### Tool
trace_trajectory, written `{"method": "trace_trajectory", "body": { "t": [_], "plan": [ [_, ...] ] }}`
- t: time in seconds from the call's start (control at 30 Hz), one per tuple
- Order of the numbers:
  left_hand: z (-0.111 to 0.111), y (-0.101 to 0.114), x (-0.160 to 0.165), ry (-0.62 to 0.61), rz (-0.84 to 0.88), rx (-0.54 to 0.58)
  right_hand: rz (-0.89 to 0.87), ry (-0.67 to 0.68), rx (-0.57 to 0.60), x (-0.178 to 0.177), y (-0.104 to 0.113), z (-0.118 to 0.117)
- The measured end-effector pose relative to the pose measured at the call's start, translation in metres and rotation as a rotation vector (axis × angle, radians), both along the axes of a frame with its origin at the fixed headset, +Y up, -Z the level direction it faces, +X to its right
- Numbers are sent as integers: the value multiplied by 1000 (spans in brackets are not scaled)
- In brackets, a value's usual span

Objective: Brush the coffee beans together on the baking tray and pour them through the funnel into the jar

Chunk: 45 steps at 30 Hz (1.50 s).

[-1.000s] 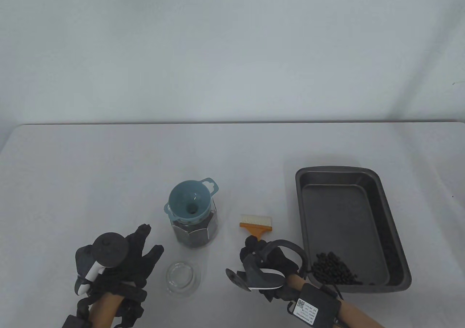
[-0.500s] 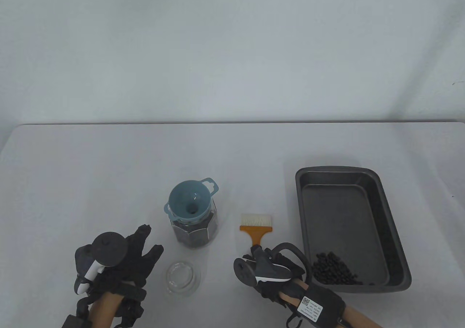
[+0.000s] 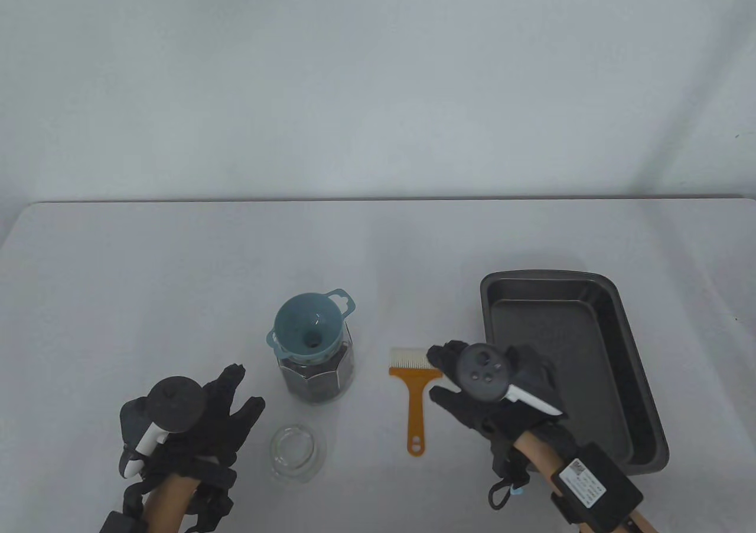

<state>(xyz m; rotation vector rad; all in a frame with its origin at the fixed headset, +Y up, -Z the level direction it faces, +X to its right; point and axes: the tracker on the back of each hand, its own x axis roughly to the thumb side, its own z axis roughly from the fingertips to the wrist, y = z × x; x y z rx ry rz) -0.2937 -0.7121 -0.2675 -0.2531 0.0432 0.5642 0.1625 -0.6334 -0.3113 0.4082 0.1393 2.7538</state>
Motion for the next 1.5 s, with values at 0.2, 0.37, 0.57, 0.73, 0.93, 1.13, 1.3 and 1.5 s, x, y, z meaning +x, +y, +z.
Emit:
{"method": "trace_trajectory", "body": {
  "t": [0.2,0.37,0.57,0.73,0.93,1.13,1.3,1.5],
  "plan": [
    [1,0,-1,6,6,3,-17,-299,34,105,-3,-5],
    [0,-1,0,6,-3,-7,60,-545,-6,182,-37,-8],
    [0,-2,0,15,-11,-21,95,-687,-83,227,-78,-3],
    [0,-3,0,24,-16,-29,-35,-763,-183,240,-92,-7],
    [0,-3,0,29,-14,-33,-153,-835,-341,255,-107,-7],
    [-1,-3,0,26,-14,-30,-240,-850,-454,260,-118,-6],
    [-1,-3,0,26,-17,-30,-216,-852,-467,257,-118,-6],
    [-1,-3,0,27,-16,-30,-212,-849,-477,257,-118,-5]
  ]
}}
